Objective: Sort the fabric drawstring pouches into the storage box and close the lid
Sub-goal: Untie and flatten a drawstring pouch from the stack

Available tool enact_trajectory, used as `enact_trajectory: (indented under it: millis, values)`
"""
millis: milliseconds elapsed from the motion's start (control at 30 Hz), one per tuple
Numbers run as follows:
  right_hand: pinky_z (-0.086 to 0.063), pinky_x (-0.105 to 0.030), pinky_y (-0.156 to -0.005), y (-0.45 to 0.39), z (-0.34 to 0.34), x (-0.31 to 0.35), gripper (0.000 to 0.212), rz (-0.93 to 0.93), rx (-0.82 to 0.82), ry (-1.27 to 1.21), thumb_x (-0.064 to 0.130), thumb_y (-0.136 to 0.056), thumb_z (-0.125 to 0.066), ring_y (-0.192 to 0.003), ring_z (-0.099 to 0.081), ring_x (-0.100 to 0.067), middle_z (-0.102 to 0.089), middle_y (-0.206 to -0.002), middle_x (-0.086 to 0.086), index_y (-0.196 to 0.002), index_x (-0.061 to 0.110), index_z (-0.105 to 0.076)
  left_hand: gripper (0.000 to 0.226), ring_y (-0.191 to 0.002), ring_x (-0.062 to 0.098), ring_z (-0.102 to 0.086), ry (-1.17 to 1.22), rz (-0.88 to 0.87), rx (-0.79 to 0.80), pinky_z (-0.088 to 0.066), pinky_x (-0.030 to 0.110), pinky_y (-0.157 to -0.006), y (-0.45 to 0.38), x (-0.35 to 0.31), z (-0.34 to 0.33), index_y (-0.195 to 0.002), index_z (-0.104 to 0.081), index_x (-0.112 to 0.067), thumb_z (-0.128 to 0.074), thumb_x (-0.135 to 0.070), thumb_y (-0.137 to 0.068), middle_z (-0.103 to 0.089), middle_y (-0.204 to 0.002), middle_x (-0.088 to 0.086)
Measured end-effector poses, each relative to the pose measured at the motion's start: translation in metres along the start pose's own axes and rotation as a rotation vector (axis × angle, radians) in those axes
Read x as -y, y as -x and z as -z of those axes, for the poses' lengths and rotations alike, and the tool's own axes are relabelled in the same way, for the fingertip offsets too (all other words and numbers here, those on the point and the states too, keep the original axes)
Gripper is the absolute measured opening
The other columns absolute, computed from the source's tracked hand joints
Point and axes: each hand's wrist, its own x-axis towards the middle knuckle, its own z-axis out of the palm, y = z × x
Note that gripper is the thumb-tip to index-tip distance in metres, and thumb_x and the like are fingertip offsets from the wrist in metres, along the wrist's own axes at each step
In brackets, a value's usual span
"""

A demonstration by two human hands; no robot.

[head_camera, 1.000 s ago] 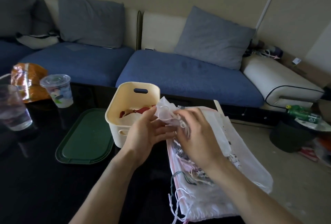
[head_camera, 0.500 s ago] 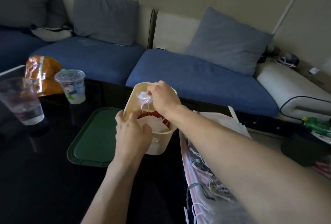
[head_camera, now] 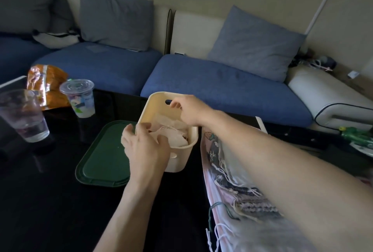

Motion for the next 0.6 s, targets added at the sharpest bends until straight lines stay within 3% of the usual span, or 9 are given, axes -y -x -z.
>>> enact_trajectory:
  millis: [67,133,200,267,367,467,500,533,600]
  values:
    - [-0.05,-0.038,-0.098,0.025,0.018,-0.011,0.043,0.002,-0.101,-0.109,-0.005,-0.089,-0.045,-0.114,-0.06,-0.021,-0.066,-0.123,-0.003,-0.12,0.017,-0.066,0.035,-0.129,0.029,-0.031,0.054,-0.158,-0.198,-0.03,0.039,-0.105,0.013,-0.009,-0.001,-0.117,-0.057,-0.012,-0.054,-0.001,-0.083,-0.039,-0.138,0.011]
    - [-0.045,-0.036,-0.101,0.054,0.031,-0.024,0.033,-0.024,-0.17,-0.118,0.002,-0.092,-0.047,-0.108,-0.062,-0.016,-0.069,-0.112,0.004,-0.108,0.021,-0.069,0.033,-0.11,0.018,-0.044,0.136,-0.299,-0.257,-0.039,0.028,-0.091,0.027,-0.02,0.0,-0.1,-0.06,-0.015,-0.053,0.007,-0.077,-0.047,-0.119,-0.003]
    - [-0.035,-0.036,-0.103,0.089,0.037,-0.039,0.026,-0.083,-0.283,-0.078,0.009,-0.092,-0.054,-0.101,-0.063,-0.012,-0.068,-0.097,0.013,-0.094,0.031,-0.067,0.029,-0.087,0.01,-0.055,0.166,-0.371,-0.078,-0.045,0.022,-0.072,0.041,-0.027,-0.003,-0.087,-0.062,-0.017,-0.052,0.009,-0.078,-0.055,-0.095,-0.011]
    - [-0.039,-0.038,-0.103,0.121,0.036,-0.062,0.024,-0.153,-0.395,-0.116,0.012,-0.088,-0.061,-0.095,-0.066,-0.01,-0.067,-0.085,0.016,-0.082,0.035,-0.065,0.025,-0.076,0.007,-0.059,0.073,-0.443,0.188,-0.051,0.029,-0.067,0.053,-0.026,-0.013,-0.084,-0.066,-0.016,-0.053,0.005,-0.081,-0.062,-0.081,-0.014]
    - [-0.05,-0.033,-0.096,0.168,0.023,-0.093,0.022,-0.199,-0.427,-0.22,0.014,-0.081,-0.066,-0.088,-0.069,-0.007,-0.071,-0.082,0.016,-0.074,0.035,-0.065,0.024,-0.084,0.015,-0.065,-0.11,-0.565,0.45,-0.055,0.036,-0.073,0.07,-0.018,-0.036,-0.096,-0.067,-0.017,-0.052,-0.005,-0.083,-0.067,-0.092,-0.008]
    - [-0.045,-0.009,-0.084,0.206,-0.003,-0.116,0.027,-0.243,-0.372,-0.27,0.002,-0.082,-0.066,-0.096,-0.067,-0.011,-0.068,-0.09,0.011,-0.083,0.029,-0.067,0.023,-0.092,0.022,-0.064,-0.283,-0.536,0.503,-0.053,0.038,-0.076,0.085,-0.018,-0.056,-0.115,-0.058,-0.021,-0.049,-0.023,-0.093,-0.057,-0.11,-0.003]
    - [-0.042,-0.009,-0.086,0.215,-0.013,-0.125,0.025,-0.266,-0.342,-0.255,0.005,-0.082,-0.068,-0.103,-0.064,-0.015,-0.066,-0.097,0.009,-0.088,0.029,-0.066,0.025,-0.092,0.025,-0.064,-0.342,-0.511,0.511,-0.053,0.039,-0.076,0.09,-0.019,-0.062,-0.119,-0.054,-0.021,-0.048,-0.027,-0.095,-0.053,-0.113,-0.001]
    - [-0.042,-0.018,-0.094,0.22,-0.023,-0.132,0.024,-0.298,-0.266,-0.211,0.013,-0.082,-0.071,-0.114,-0.058,-0.018,-0.062,-0.109,0.006,-0.098,0.03,-0.065,0.027,-0.091,0.026,-0.063,-0.383,-0.499,0.52,-0.053,0.04,-0.076,0.093,-0.019,-0.067,-0.121,-0.052,-0.02,-0.047,-0.029,-0.096,-0.05,-0.115,0.001]
    - [-0.036,-0.041,-0.109,0.23,-0.037,-0.143,0.051,-0.386,0.023,-0.068,0.037,-0.081,-0.075,-0.131,-0.041,-0.023,-0.044,-0.136,0.003,-0.128,0.033,-0.055,0.026,-0.088,0.027,-0.063,-0.403,-0.519,0.533,-0.053,0.041,-0.074,0.096,-0.019,-0.076,-0.119,-0.053,-0.018,-0.047,-0.031,-0.097,-0.048,-0.116,0.001]
